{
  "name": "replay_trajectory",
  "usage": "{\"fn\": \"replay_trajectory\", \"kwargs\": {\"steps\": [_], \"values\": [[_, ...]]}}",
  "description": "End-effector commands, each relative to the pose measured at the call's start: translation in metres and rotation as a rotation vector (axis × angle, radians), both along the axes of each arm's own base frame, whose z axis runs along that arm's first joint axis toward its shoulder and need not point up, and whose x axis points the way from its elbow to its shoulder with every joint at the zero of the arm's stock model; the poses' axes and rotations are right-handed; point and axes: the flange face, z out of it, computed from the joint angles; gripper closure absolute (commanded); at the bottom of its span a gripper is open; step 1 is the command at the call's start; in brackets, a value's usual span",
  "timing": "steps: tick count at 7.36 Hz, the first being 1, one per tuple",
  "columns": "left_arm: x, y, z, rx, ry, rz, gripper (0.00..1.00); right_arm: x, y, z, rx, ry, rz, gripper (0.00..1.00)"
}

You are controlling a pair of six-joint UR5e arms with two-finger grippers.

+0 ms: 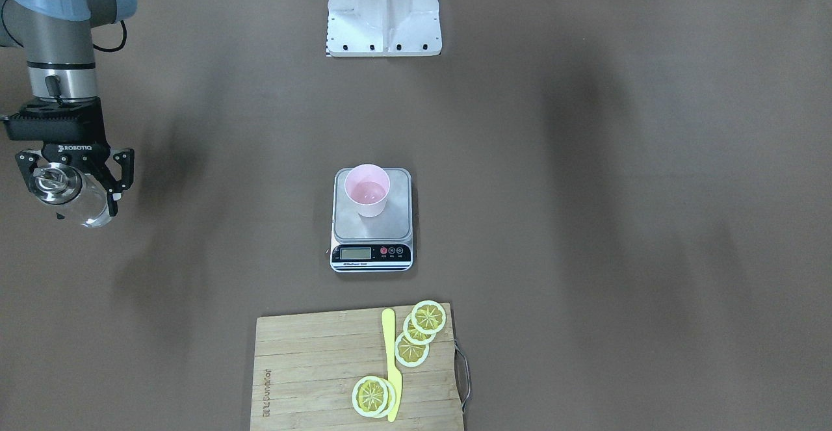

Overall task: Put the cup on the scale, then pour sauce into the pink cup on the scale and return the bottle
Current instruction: 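Carry the upright dispenser with the right gripper to the table's far side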

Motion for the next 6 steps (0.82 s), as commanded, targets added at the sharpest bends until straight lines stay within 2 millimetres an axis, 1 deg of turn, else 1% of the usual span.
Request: {"fn": "replay_trajectory", "kwargs": {"steps": [1,2,3,4,6], "values": [[0.000,0.000,-0.003,0.007,0.000,0.000,0.02,0.013,0.001,0.068,0.054,-0.135,0.042,1.00],[0.000,0.000,-0.004,0.008,0.000,0.000,0.02,0.020,0.001,0.103,0.074,-0.165,0.053,1.00],[0.000,-0.001,-0.005,0.010,0.000,0.000,0.02,0.026,0.002,0.123,0.077,-0.182,0.066,1.00],[0.000,-0.001,-0.005,0.011,0.000,0.000,0.02,0.026,0.002,0.125,0.067,-0.196,0.075,1.00],[0.001,-0.001,-0.005,0.011,0.000,0.003,0.02,0.027,0.002,0.143,0.044,-0.175,0.081,1.00]]}}
